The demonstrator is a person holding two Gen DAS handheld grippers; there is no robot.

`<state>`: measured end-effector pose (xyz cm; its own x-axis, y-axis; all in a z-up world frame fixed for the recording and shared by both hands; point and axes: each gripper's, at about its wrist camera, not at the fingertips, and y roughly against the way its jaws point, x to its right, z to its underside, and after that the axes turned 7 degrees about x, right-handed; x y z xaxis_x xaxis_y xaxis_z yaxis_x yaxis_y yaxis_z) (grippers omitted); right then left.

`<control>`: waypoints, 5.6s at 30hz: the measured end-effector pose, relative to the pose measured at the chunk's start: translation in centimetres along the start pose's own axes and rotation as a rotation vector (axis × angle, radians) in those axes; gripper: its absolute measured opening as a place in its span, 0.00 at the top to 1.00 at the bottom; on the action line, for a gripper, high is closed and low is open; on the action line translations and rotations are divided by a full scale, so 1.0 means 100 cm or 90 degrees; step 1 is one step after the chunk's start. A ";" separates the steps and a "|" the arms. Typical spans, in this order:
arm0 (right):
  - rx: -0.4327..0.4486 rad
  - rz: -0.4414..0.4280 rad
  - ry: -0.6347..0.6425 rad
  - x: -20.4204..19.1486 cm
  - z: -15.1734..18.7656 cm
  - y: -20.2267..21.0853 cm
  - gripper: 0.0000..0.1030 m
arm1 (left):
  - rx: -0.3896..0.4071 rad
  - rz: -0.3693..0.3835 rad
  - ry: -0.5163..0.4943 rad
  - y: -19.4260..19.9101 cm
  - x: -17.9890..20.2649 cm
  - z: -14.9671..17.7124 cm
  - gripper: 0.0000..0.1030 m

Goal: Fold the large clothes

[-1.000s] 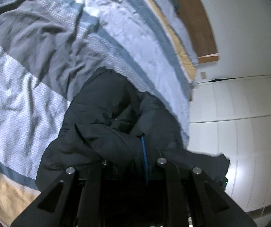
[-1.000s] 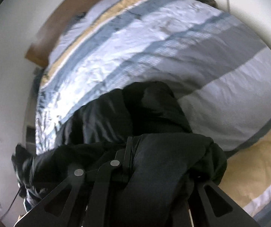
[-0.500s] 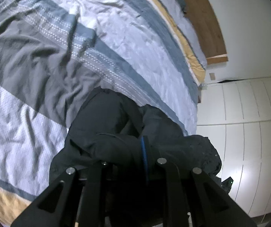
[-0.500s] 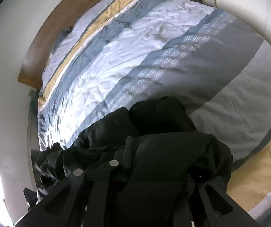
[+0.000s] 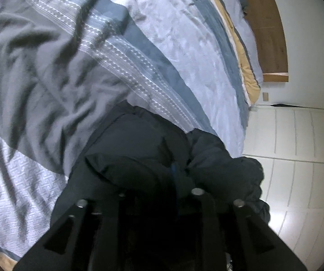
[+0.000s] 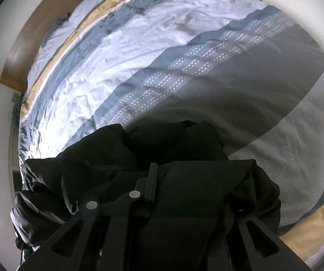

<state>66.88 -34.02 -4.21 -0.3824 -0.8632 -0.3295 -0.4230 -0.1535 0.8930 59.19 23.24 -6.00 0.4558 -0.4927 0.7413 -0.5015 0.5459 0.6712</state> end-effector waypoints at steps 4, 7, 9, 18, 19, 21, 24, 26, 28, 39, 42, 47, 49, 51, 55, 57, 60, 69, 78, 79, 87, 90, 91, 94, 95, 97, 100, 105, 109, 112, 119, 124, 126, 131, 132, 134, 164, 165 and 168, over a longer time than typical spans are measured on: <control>-0.006 0.007 0.000 -0.003 0.000 -0.004 0.84 | -0.012 0.030 0.009 0.009 0.007 -0.005 0.54; -0.003 0.011 -0.001 -0.005 0.002 -0.001 0.76 | -0.013 0.049 0.005 0.024 0.015 -0.007 0.46; 0.002 0.007 -0.005 -0.006 0.001 0.001 0.69 | -0.012 0.066 0.008 0.037 0.020 -0.008 0.41; 0.042 -0.029 -0.003 -0.025 -0.011 0.035 0.03 | -0.012 0.129 0.067 0.084 0.027 -0.006 0.32; 0.044 -0.031 0.001 -0.027 -0.011 0.039 0.03 | -0.010 0.142 0.084 0.087 0.027 -0.005 0.32; 0.049 -0.034 0.005 -0.030 -0.010 0.045 0.02 | -0.008 0.174 0.126 0.094 0.023 -0.002 0.29; 0.053 -0.042 0.009 -0.030 -0.005 0.053 0.02 | -0.007 0.200 0.169 0.102 0.018 0.002 0.28; 0.056 -0.046 0.015 -0.029 -0.002 0.058 0.02 | -0.008 0.222 0.201 0.107 0.015 0.005 0.27; 0.061 -0.048 0.018 -0.027 -0.001 0.064 0.01 | -0.011 0.224 0.218 0.109 0.012 0.008 0.27; 0.085 -0.061 0.059 -0.040 0.010 0.090 0.01 | 0.009 0.242 0.242 0.129 0.000 0.023 0.27; 0.095 -0.064 0.070 -0.043 0.015 0.098 0.01 | -0.002 0.201 0.240 0.132 -0.008 0.026 0.27; 0.129 -0.079 0.081 -0.045 0.025 0.116 0.01 | 0.034 0.158 0.169 0.147 -0.007 0.037 0.27; 0.144 -0.081 0.098 -0.048 0.030 0.123 0.01 | 0.090 0.116 0.096 0.163 0.002 0.044 0.27; 0.160 -0.081 0.129 -0.055 0.039 0.132 0.01 | 0.114 0.088 0.031 0.169 0.013 0.053 0.27; 0.182 -0.090 0.196 -0.073 0.066 0.139 0.01 | 0.122 0.017 -0.067 0.160 0.027 0.081 0.27; 0.182 -0.094 0.228 -0.081 0.081 0.136 0.01 | 0.124 -0.024 -0.119 0.150 0.034 0.097 0.27; 0.180 -0.095 0.280 -0.095 0.105 0.128 0.01 | 0.134 -0.068 -0.187 0.132 0.045 0.122 0.27; 0.193 -0.096 0.381 -0.118 0.156 0.104 0.01 | 0.160 -0.146 -0.372 0.066 0.090 0.181 0.27; 0.166 -0.081 0.389 -0.113 0.157 0.056 0.01 | 0.136 -0.179 -0.473 -0.009 0.129 0.199 0.27; 0.164 -0.080 0.387 -0.114 0.153 0.050 0.01 | 0.135 -0.183 -0.478 -0.017 0.133 0.195 0.27; 0.149 -0.074 0.390 -0.131 0.120 0.011 0.00 | 0.133 -0.203 -0.471 -0.065 0.152 0.150 0.27; 0.144 -0.069 0.386 -0.136 0.105 -0.003 0.00 | 0.133 -0.205 -0.459 -0.079 0.156 0.127 0.25; 0.142 -0.067 0.385 -0.138 0.098 -0.008 0.00 | 0.133 -0.207 -0.455 -0.085 0.157 0.120 0.25; 0.140 -0.060 0.381 -0.142 0.084 -0.019 0.00 | 0.131 -0.213 -0.449 -0.099 0.164 0.102 0.25; 0.141 -0.057 0.382 -0.145 0.078 -0.023 0.00 | 0.132 -0.215 -0.445 -0.104 0.167 0.094 0.25; 0.136 -0.055 0.381 -0.151 0.067 -0.031 0.00 | 0.132 -0.216 -0.438 -0.113 0.172 0.080 0.25; 0.133 -0.048 0.383 -0.156 0.055 -0.041 0.00 | 0.128 -0.227 -0.433 -0.126 0.177 0.063 0.25; 0.126 -0.030 0.385 -0.168 0.032 -0.063 0.00 | 0.119 -0.253 -0.429 -0.153 0.187 0.038 0.25; 0.109 -0.019 0.377 -0.172 0.013 -0.081 0.01 | 0.104 -0.264 -0.414 -0.169 0.189 0.018 0.24; 0.100 -0.017 0.357 -0.171 0.002 -0.089 0.01 | 0.105 -0.251 -0.388 -0.167 0.184 0.007 0.24; 0.129 0.019 0.341 -0.162 -0.013 -0.076 0.01 | 0.165 -0.287 -0.372 -0.124 0.173 -0.006 0.24; 0.176 0.026 0.357 -0.158 -0.015 -0.034 0.01 | 0.218 -0.299 -0.395 -0.071 0.174 0.002 0.24; 0.195 0.007 0.359 -0.157 -0.009 -0.011 0.01 | 0.231 -0.287 -0.394 -0.051 0.171 0.011 0.24; 0.210 -0.039 0.391 -0.161 0.030 0.027 0.01 | 0.239 -0.258 -0.402 -0.011 0.156 0.048 0.24; 0.208 -0.049 0.399 -0.162 0.042 0.031 0.01 | 0.239 -0.254 -0.408 -0.007 0.153 0.058 0.24; 0.205 -0.060 0.411 -0.162 0.065 0.037 0.01 | 0.239 -0.258 -0.421 -0.003 0.148 0.074 0.24; 0.192 0.101 0.344 -0.029 0.081 0.057 0.01 | 0.191 -0.258 -0.308 0.049 0.019 0.110 0.24; 0.191 0.099 0.337 -0.023 0.078 0.059 0.01 | 0.199 -0.260 -0.304 0.054 0.016 0.111 0.24; 0.199 0.095 0.322 -0.011 0.074 0.066 0.01 | 0.215 -0.270 -0.306 0.065 0.014 0.114 0.24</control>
<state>58.42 -30.54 -0.19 -0.0510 -0.9976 0.0473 -0.6448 0.0691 0.7612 48.16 18.35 -0.64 0.3274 -0.9014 0.2834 -0.5882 0.0403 0.8077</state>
